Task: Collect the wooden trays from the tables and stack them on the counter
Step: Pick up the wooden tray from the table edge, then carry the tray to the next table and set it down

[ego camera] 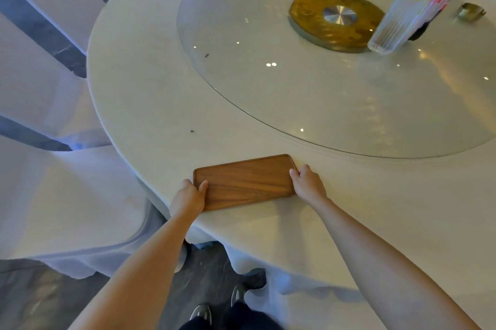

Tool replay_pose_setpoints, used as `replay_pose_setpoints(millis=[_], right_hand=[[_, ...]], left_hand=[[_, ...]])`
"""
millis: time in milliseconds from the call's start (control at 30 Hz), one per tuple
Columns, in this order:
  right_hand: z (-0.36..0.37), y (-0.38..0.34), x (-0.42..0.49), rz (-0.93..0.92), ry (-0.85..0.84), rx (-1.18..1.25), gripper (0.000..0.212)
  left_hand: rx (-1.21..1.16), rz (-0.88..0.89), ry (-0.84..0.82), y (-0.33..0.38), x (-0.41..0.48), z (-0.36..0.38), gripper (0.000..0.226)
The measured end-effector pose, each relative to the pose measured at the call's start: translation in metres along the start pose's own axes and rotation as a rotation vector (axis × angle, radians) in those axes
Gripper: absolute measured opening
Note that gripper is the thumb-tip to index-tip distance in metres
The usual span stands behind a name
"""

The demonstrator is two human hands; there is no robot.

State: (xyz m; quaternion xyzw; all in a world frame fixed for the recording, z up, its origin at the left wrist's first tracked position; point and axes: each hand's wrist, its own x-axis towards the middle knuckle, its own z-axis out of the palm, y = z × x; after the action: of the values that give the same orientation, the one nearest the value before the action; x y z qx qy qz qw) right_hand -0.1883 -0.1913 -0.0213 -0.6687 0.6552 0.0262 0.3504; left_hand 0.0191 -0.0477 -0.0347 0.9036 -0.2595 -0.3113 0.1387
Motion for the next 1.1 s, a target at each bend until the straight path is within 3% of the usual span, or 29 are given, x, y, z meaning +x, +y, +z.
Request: replay_pose_setpoints(millis=[300, 500, 1100], right_hand=[[0.029, -0.115, -0.015, -0.306, 0.013, 0.041, 0.04], [0.063, -0.207, -0.066, -0.538, -0.067, 0.144, 0.036], [0.275, -0.396, -0.369, -1.01, -0.398, 0.14, 0.022]], left_hand=[[-0.214, -0.134, 0.302, -0.06, 0.003, -0.086, 0.049], [-0.314, -0.213, 0.521, -0.128, -0.025, -0.166, 0.038], [-0.497, -0.517, 0.964, -0.455, -0.22, -0.325, 0.037]])
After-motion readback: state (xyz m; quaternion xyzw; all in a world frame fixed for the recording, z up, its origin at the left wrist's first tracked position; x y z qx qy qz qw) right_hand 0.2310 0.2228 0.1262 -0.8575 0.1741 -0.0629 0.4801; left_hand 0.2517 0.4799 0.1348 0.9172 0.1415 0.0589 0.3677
